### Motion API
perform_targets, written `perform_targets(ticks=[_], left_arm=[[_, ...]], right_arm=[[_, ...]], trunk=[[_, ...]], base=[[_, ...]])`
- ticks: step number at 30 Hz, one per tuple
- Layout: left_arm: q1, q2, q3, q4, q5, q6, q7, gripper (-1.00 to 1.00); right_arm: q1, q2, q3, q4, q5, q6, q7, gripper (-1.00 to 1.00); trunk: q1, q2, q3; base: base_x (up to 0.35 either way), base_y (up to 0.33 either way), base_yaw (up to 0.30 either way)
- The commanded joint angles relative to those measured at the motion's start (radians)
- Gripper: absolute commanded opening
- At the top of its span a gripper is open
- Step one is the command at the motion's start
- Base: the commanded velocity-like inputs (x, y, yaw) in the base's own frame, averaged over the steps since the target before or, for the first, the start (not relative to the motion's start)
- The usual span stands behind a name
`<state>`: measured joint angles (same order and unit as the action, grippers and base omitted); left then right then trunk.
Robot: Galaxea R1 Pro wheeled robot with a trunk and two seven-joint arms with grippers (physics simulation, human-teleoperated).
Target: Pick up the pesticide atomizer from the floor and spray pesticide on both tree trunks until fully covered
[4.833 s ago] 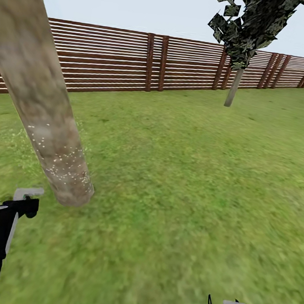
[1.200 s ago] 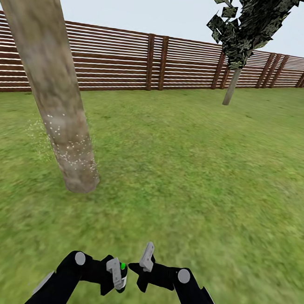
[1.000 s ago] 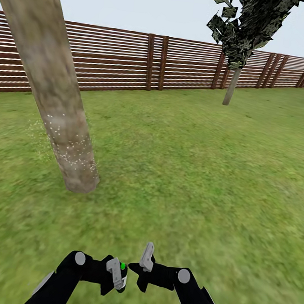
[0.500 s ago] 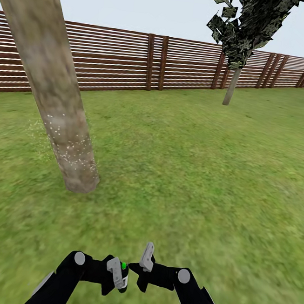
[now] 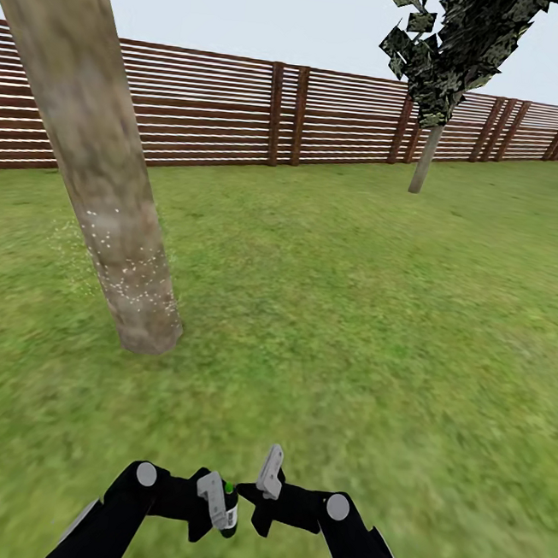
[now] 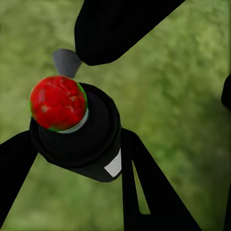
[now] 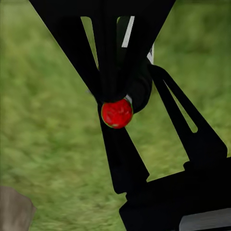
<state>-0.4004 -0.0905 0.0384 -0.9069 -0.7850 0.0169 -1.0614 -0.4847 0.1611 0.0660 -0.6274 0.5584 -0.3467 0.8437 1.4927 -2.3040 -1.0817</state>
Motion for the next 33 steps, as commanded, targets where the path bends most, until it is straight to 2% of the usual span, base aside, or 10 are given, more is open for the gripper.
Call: perform_targets(ticks=[1,11,16,19,24,25,30,31,32,33], left_arm=[[0.0,0.0,0.0,0.0,0.001,0.0,0.0,-1.0],[-0.002,0.013,-0.016,0.041,-0.008,0.001,0.01,-1.0],[-0.002,0.098,-0.01,0.049,-0.013,0.004,0.011,-1.0],[-0.001,0.134,-0.006,0.049,-0.012,0.005,0.011,-1.0],[0.009,0.265,0.001,0.049,-0.01,0.014,0.033,-1.0],[0.013,0.289,0.001,0.05,-0.01,0.017,0.059,-1.0],[0.016,0.335,0.003,0.059,-0.008,0.035,0.099,-1.0],[0.017,0.335,0.022,0.071,-0.005,0.058,0.125,-1.0],[0.017,0.33,0.066,0.092,0.002,0.075,0.176,-1.0],[0.017,0.311,0.135,0.143,0.028,0.081,0.249,-1.0]], right_arm=[[0.0,0.0,0.0,0.0,0.0,0.0,0.0,-1.0],[0.0,0.0,0.0,0.0,0.0,0.0,0.0,-1.0],[0.0,0.0,0.0,0.0,0.0,0.0,0.0,-1.0],[0.0,-0.001,0.0,0.0,0.001,0.0,0.0,-1.0],[0.0,-0.008,-0.003,0.002,0.002,0.0,0.0,-1.0],[0.0,-0.009,-0.003,0.003,0.003,0.0,0.0,1.0],[0.001,-0.044,-0.006,0.012,0.003,-0.001,-0.005,1.0],[0.001,-0.058,-0.007,0.02,0.003,-0.001,-0.008,1.0],[0.002,-0.08,-0.009,0.042,0.003,-0.002,-0.028,1.0],[0.003,-0.107,-0.01,0.1,0.001,-0.003,-0.101,1.0]], trunk=[[0.0,0.0,0.0],[0.0,0.0,0.0],[0.0,0.0,0.0],[0.0,0.0,0.0],[0.0,0.0,0.0],[0.0,0.0,0.0],[0.0,0.0,0.0],[0.0,0.0,0.0],[0.0,0.0,0.0],[0.0,0.0,0.0]], base=[[0.0,0.0,0.0],[0.0,0.0,0.0],[0.0,0.0,0.0],[0.0,0.0,0.0],[0.0,0.0,0.0],[0.0,0.0,0.0],[0.0,0.0,0.0],[0.0,0.0,0.0],[0.0,0.0,0.0],[0.0,0.0,0.0]])
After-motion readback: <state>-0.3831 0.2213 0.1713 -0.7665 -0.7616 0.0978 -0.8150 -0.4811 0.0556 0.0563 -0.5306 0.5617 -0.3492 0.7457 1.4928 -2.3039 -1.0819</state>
